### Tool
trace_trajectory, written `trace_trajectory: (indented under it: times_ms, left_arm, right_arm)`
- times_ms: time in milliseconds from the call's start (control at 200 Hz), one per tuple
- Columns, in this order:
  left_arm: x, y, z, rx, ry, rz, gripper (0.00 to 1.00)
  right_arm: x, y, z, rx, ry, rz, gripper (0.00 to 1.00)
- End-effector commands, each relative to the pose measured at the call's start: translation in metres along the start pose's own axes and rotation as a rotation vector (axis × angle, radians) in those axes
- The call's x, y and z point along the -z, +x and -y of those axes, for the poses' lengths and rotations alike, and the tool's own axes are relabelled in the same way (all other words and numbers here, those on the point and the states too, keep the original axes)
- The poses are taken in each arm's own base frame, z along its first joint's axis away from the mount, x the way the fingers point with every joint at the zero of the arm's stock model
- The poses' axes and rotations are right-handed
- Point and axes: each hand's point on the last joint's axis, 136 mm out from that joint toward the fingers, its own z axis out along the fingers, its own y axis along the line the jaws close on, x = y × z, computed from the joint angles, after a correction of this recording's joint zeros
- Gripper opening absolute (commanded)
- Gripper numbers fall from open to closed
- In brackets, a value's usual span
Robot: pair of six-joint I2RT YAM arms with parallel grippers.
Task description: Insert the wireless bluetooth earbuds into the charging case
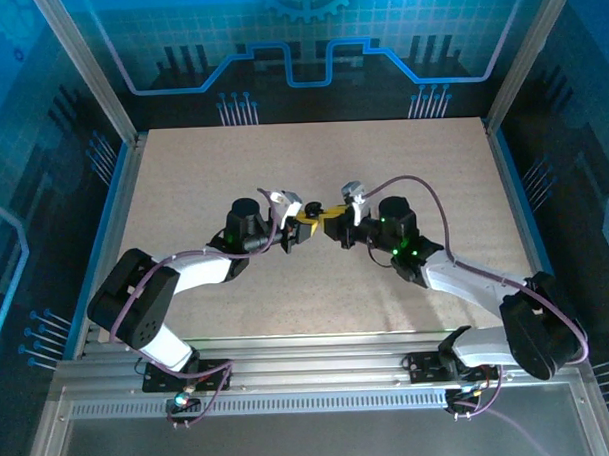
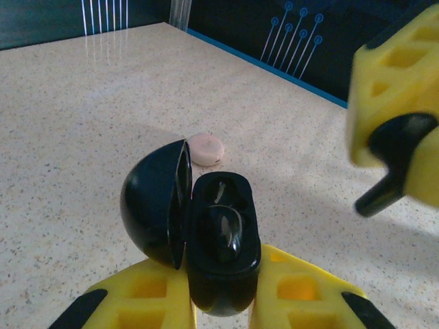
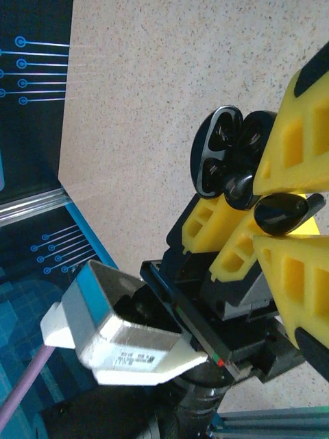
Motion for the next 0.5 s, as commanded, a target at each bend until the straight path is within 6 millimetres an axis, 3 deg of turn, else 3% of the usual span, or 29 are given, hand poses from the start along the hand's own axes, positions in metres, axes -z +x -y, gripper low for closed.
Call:
trace_trajectory:
  times_ms: [0,205,495]
  left_arm:
    - [0.005,-0.020,0.013,-0.023,0.041,0.076,0.05]
    - [0.007,-0.018,0.016,-0.022,0.056,0.084,0.05]
    - [0.011,-0.024,0.019,-0.051,0.054,0.092,0.06]
  right_arm:
    - [-0.005,-0.030,-0.011,0.028,-0.031,0.093,0.21]
    - [-0.012,-0.024,-0.003,0.024,-0.009,0.090,0.21]
    - [-0.017,-0.029,0.003,0.026,0.013,0.116,0.21]
